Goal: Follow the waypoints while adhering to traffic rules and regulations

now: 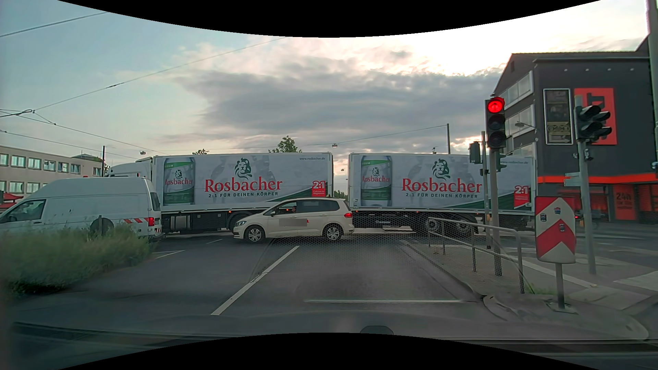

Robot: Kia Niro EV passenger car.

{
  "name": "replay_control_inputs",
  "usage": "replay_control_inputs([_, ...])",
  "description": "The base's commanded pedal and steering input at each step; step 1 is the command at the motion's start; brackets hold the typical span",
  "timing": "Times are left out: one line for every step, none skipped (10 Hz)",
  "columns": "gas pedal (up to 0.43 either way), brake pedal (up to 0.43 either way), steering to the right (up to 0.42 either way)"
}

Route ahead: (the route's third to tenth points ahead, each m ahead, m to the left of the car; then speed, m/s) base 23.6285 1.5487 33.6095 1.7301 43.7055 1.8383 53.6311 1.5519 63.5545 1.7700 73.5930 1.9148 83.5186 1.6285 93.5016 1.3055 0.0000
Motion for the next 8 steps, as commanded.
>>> replay_control_inputs([0.000, 0.262, -0.004])
replay_control_inputs([0.000, 0.268, -0.004])
replay_control_inputs([0.000, 0.268, -0.004])
replay_control_inputs([0.000, 0.268, -0.004])
replay_control_inputs([0.000, 0.268, -0.004])
replay_control_inputs([0.000, 0.268, -0.004])
replay_control_inputs([0.000, 0.268, -0.004])
replay_control_inputs([0.000, 0.268, -0.004])
